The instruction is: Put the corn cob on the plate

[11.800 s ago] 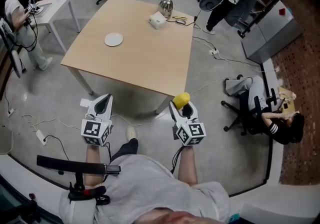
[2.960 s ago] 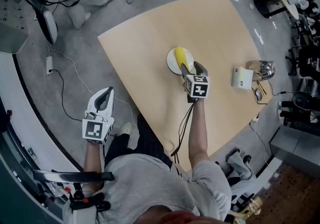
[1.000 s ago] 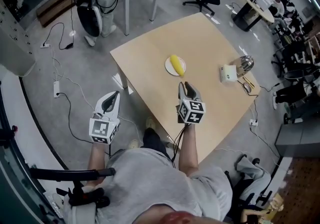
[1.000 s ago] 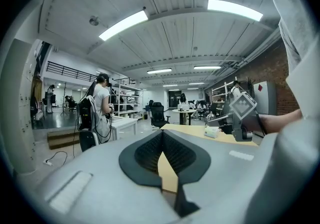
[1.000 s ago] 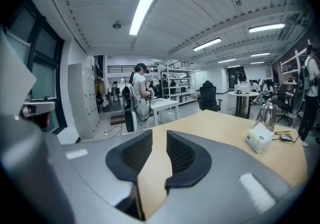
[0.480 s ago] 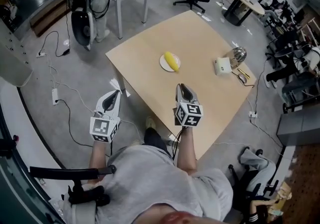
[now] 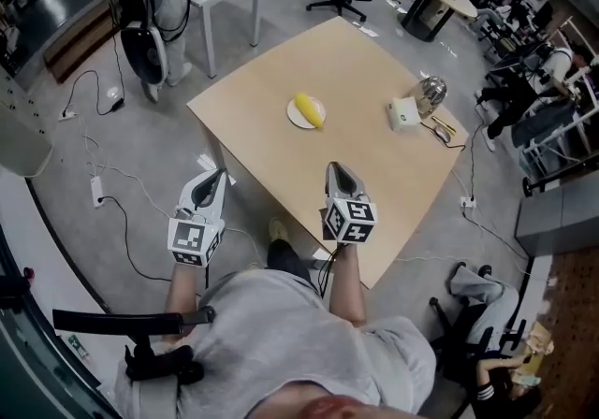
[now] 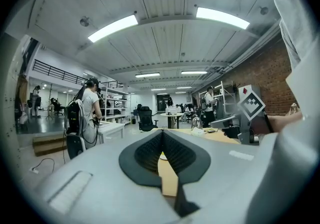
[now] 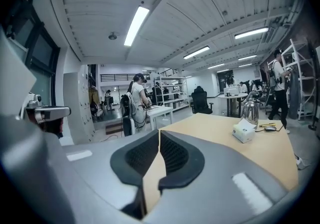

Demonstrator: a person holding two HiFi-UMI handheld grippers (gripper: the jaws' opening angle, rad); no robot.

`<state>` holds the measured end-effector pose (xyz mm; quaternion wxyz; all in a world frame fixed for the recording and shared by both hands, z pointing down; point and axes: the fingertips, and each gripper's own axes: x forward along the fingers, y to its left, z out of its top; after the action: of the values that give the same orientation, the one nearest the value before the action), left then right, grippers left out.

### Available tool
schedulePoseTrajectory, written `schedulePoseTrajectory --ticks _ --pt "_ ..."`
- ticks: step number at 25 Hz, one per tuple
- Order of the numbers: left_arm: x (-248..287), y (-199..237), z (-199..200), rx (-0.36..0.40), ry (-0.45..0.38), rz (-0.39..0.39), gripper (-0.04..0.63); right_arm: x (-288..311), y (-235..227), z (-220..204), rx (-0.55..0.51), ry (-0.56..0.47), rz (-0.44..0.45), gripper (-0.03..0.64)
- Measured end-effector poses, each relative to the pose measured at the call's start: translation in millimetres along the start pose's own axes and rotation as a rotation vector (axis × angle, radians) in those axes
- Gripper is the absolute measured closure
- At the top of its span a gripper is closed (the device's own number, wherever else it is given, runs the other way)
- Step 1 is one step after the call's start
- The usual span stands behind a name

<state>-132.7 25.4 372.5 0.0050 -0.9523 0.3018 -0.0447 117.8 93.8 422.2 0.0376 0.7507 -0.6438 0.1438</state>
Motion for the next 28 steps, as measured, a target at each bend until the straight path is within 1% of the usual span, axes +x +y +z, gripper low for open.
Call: schedulePoseTrajectory --ticks 3,13,18,28 --pt "-1 -3 -2 0.001 -0.002 -0.016 0.575 -8 2 -2 0.001 -0.013 -0.007 0.610" --pt "3 -15 0 0.013 -0.010 -0.057 0.575 -29 9 4 -0.011 -0.059 -0.008 0.611" --pt "2 -19 -1 0.014 -0.012 -0.067 0.575 -33 10 0 0.002 -0.054 0.011 0.612" --pt "-2 -21 1 0.018 -0.017 -0.064 0.575 -40 12 1 -0.010 -0.067 0.029 0.612"
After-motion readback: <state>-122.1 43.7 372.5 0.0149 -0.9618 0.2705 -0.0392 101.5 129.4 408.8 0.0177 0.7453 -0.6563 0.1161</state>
